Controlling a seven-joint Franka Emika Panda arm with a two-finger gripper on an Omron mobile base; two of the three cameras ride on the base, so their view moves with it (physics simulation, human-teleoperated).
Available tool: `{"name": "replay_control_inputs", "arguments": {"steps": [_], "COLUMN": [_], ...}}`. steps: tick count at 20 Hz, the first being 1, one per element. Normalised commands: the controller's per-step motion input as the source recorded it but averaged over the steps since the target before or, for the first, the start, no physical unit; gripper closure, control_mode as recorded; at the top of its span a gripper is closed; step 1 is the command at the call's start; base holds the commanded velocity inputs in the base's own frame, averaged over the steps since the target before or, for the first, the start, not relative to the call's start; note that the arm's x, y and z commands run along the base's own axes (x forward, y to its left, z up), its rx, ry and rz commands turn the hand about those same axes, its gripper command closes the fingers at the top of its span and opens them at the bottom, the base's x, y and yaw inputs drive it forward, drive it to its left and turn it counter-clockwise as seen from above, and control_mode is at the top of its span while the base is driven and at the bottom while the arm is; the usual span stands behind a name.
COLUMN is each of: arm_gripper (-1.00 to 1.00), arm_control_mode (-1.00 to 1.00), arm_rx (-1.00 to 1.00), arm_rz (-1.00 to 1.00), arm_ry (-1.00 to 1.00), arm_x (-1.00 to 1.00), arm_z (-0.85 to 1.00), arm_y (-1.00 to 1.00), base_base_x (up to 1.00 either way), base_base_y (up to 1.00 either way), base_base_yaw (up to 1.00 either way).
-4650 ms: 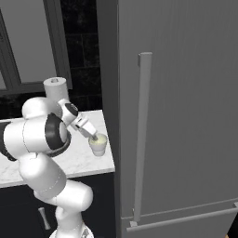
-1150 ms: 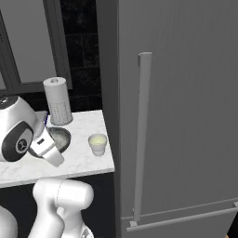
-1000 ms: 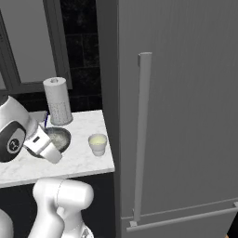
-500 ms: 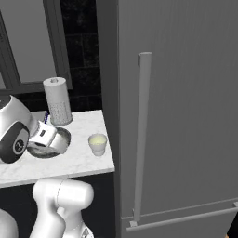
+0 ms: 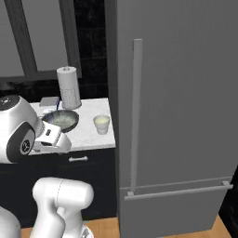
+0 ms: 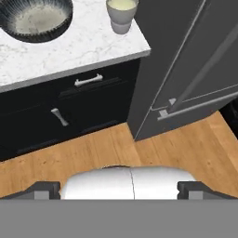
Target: Grab a lemon wedge from the fridge and one ice cube from the ice bowl, and put them in the glass of lemonade.
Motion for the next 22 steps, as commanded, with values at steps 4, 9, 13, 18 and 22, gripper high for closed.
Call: {"name": "replay_control_inputs", "arguments": {"steps": [4,9,13,18,22], "arm_gripper": [-1.00,-1.00,-1.00,-1.00,-1.00], "arm_control_mode": [1.00,1.00,1.00,1.00,-1.00], "arm_rx": [0.00,0.00,0.00,0.00,0.00], "arm_rz": [0.00,0.00,0.00,0.00,0.00], "arm_ry": [0.00,0.00,0.00,0.00,0.00], "arm_x": [0.00,0.00,0.00,0.00,0.03], "arm_z": [0.00,0.00,0.00,0.00,0.00], "arm_y": [0.00,0.00,0.00,0.00,0.00], "base_base_x": [-0.94,-0.47,-0.13,0.00,0.06], "base_base_y": [-0.61,-0.93,-0.94,-0.37,0.00], "base_base_yaw": [0.00,0.02,0.06,0.14,0.05]}}
